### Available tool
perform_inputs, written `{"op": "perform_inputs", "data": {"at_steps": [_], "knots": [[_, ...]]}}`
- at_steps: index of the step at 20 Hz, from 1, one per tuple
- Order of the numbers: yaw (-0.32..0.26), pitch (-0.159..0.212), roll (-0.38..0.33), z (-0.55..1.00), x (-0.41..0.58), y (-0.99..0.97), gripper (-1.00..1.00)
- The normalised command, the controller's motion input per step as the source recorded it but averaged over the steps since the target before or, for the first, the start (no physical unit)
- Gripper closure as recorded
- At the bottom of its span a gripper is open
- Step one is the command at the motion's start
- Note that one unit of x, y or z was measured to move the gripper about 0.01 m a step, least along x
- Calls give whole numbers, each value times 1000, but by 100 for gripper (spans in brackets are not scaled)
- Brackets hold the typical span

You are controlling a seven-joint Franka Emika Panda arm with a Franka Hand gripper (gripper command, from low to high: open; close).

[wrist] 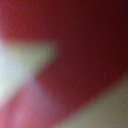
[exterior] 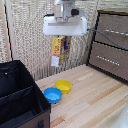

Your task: Position your gripper near the granola bar, please. Lightly grip the granola bar with your gripping tool. Relocate your gripper along with the granola bar toward the leading division of the caddy with caution. Gently release the granola bar into the leading division of the caddy.

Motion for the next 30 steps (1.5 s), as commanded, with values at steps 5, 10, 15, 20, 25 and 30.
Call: {"op": "perform_inputs", "data": {"at_steps": [5, 10, 15, 20, 25, 30], "knots": [[-76, 13, -2, 0, -70, 863, 100], [-113, 34, 0, 0, 0, 821, 100], [-125, 40, -1, 0, 0, 808, 100], [-114, 40, -7, -1, 0, 819, 100], [-83, 51, -13, 13, -50, 807, 100], [-78, 54, -17, 57, -84, 790, 100]]}}
